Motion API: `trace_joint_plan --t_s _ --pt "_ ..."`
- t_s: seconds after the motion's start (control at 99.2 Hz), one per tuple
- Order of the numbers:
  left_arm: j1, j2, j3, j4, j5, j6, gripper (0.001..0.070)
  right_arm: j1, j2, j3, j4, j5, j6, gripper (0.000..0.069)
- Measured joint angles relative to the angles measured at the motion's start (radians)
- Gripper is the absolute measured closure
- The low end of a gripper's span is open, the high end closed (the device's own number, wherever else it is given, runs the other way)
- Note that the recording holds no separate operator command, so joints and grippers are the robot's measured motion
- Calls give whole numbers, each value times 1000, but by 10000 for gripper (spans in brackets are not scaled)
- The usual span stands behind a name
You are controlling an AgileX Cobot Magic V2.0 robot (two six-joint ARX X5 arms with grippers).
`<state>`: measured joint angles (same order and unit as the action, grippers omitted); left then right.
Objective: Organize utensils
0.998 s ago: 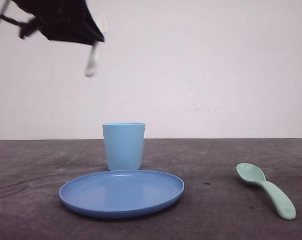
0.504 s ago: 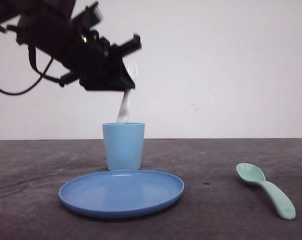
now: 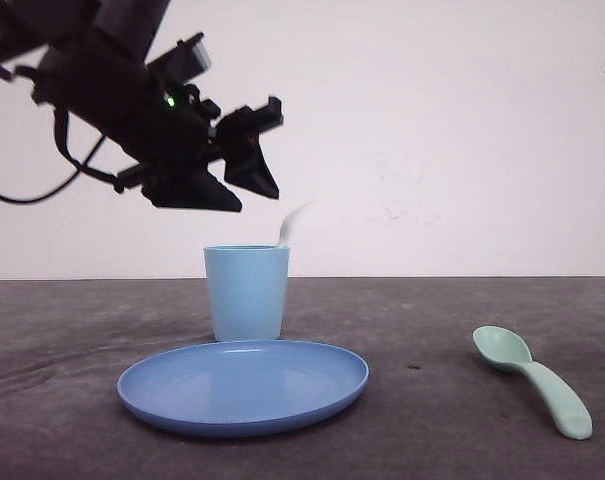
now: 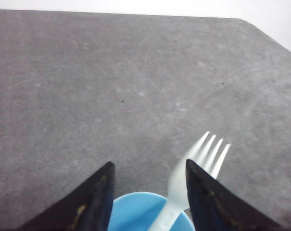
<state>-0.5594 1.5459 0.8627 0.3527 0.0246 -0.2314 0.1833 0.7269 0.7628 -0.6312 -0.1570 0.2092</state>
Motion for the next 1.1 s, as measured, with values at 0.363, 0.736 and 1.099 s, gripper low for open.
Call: trace_joint_plan --t_s 0.363,0.736,1.099 --pt "-15 -457 0 -286 0 -1 429 208 182 2 -62 39 116 290" --pt "-40 -880 0 -732 1 -42 429 397 499 2 -25 179 270 290" --pt "-40 -1077 0 -892 1 -88 429 475 666 2 69 240 412 401"
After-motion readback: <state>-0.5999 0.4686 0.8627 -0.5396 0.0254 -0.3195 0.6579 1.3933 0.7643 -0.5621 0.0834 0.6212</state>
